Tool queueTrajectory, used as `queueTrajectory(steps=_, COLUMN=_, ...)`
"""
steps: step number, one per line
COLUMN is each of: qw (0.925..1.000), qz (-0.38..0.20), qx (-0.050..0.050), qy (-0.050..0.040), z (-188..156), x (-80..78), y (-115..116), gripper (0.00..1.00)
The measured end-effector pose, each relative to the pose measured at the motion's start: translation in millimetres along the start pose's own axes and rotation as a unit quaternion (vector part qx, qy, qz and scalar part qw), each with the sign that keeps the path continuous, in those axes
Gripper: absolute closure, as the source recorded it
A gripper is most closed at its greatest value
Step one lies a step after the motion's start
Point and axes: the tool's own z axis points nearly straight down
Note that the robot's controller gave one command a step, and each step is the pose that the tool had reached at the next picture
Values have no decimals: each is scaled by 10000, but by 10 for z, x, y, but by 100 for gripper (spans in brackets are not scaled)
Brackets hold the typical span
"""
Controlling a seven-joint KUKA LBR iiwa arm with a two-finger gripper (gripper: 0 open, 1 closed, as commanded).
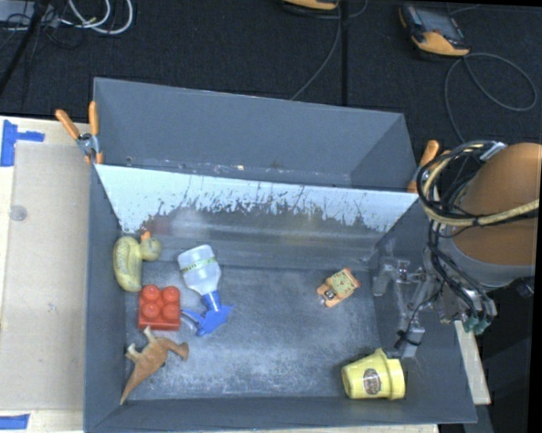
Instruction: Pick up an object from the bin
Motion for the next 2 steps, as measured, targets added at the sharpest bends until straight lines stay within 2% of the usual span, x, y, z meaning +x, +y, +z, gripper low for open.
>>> queueTrajectory(steps=1, qw=10000, qz=-17, qx=7, qy=-39, z=-41, x=-15, y=4, gripper=0)
queueTrajectory(steps=2, qw=9986, qz=-532, qx=6, qy=-39, z=546, x=108, y=-195, gripper=0)
